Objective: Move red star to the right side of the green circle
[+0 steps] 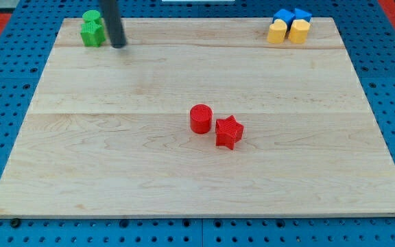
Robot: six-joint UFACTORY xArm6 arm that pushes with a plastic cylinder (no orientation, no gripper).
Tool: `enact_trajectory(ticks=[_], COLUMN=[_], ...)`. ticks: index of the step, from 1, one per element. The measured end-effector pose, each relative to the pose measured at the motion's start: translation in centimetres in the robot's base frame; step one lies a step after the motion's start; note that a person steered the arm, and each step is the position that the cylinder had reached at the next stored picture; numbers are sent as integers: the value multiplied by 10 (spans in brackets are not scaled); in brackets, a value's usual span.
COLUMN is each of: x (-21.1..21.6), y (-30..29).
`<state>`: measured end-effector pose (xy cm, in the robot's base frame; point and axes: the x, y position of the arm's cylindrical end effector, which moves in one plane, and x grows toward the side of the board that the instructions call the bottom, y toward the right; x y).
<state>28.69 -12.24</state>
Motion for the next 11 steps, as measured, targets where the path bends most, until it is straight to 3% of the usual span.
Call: enact_trajectory(ticks=[2, 3, 4, 8, 11], x=[71, 143, 205, 205, 157], y=[180, 225, 230, 127, 37])
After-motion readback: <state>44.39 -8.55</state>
